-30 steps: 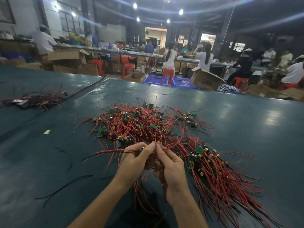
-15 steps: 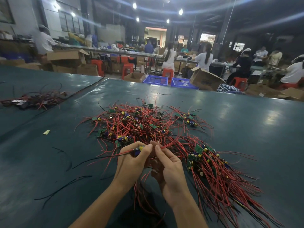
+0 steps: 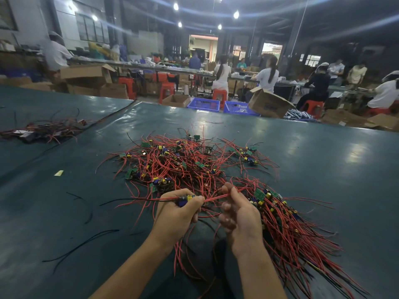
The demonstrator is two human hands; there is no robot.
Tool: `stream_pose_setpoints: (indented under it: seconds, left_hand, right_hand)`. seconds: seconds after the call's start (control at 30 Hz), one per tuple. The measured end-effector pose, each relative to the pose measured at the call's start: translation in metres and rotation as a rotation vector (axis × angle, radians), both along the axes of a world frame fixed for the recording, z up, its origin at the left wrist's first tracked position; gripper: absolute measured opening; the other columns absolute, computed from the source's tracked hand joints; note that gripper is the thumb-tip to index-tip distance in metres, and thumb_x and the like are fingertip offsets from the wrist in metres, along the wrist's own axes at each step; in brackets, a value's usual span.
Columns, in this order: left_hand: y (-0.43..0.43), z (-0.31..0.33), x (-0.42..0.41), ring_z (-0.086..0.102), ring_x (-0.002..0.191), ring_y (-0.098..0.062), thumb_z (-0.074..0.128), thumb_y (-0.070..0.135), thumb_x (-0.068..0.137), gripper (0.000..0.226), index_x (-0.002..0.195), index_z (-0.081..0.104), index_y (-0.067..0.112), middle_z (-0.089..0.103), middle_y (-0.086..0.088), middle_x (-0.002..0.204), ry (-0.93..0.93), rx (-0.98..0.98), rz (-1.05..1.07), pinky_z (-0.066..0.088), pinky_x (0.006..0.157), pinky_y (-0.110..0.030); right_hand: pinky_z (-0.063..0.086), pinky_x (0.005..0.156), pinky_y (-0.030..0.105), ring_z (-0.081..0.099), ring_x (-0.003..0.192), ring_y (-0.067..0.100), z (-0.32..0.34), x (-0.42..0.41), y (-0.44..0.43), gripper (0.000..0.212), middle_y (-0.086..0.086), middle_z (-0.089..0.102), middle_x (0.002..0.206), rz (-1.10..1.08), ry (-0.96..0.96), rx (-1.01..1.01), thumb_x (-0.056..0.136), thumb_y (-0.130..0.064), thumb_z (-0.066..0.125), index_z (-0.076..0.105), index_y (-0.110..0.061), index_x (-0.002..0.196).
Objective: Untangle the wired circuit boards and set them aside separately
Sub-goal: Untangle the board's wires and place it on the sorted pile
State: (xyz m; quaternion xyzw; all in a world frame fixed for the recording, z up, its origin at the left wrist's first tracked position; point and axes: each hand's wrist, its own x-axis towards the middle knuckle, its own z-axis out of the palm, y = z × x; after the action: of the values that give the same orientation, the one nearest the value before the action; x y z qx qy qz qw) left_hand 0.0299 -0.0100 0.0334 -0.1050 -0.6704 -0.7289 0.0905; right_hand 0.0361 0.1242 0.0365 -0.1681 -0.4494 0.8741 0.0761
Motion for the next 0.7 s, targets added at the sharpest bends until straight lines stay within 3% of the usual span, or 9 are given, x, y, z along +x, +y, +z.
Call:
stream_pose_setpoints:
  seconds: [0.17,0.33,0.43,0.5,0.6,0.7]
  left_hand:
    - [-0.005,0.004,0.0,0.043,0.04,-0.011,0.061,-0.001,0.087,0.046,0.046,0.056,0.018,0.047,0.0,0.043,0.003,0.014,-0.037,0.038,0.045,-0.022]
    - [-0.008,0.008,0.001,0.042,0.04,-0.011,0.059,-0.001,0.088,0.046,0.046,0.055,0.018,0.047,-0.001,0.043,0.015,0.042,-0.055,0.038,0.045,-0.021]
    - [-0.012,0.009,-0.001,0.04,0.041,-0.012,0.058,0.005,0.089,0.047,0.045,0.053,0.02,0.047,-0.002,0.044,-0.024,0.098,-0.027,0.037,0.045,-0.021]
    - [-0.013,0.009,-0.004,0.04,0.042,-0.012,0.058,0.01,0.09,0.046,0.046,0.052,0.021,0.046,-0.002,0.046,-0.063,0.144,-0.027,0.037,0.045,-0.02]
    - [-0.014,0.008,-0.007,0.042,0.045,-0.013,0.06,0.015,0.089,0.042,0.047,0.053,0.021,0.048,-0.003,0.049,-0.104,0.119,-0.024,0.038,0.047,-0.022]
    - [-0.014,0.008,-0.006,0.056,0.06,-0.023,0.062,0.022,0.088,0.03,0.061,0.066,0.007,0.061,-0.015,0.062,-0.141,0.055,-0.095,0.047,0.056,-0.027]
  right_hand:
    - [0.024,0.034,0.014,0.029,0.03,0.005,0.0,0.0,0.005,0.022,0.005,0.073,0.073,-0.107,0.088,-0.071,0.099,-0.006,0.051,0.07,-0.016,0.102]
    - [0.027,0.033,0.015,0.033,0.03,0.006,0.001,0.003,0.002,0.02,0.01,0.076,0.081,-0.111,0.104,-0.064,0.1,-0.013,0.052,0.071,-0.015,0.104]
    - [0.034,0.035,0.016,0.042,0.04,0.004,0.003,0.008,-0.009,0.021,0.006,0.077,0.097,-0.067,0.129,-0.024,0.093,-0.028,0.061,0.07,-0.018,0.109]
    - [0.038,0.039,0.016,0.048,0.048,0.004,0.003,0.012,-0.02,0.038,0.0,0.076,0.101,-0.011,0.145,0.065,0.079,-0.043,0.068,0.07,-0.019,0.108]
    - [0.035,0.046,0.018,0.043,0.051,0.003,0.0,0.017,-0.038,0.039,-0.008,0.066,0.071,0.103,0.184,0.261,0.071,-0.055,0.069,0.075,-0.02,0.087]
    - [0.043,0.053,0.012,0.056,0.056,-0.003,-0.001,0.02,-0.049,0.03,-0.012,0.065,0.063,0.135,0.249,0.381,0.081,-0.049,0.06,0.08,-0.026,0.078]
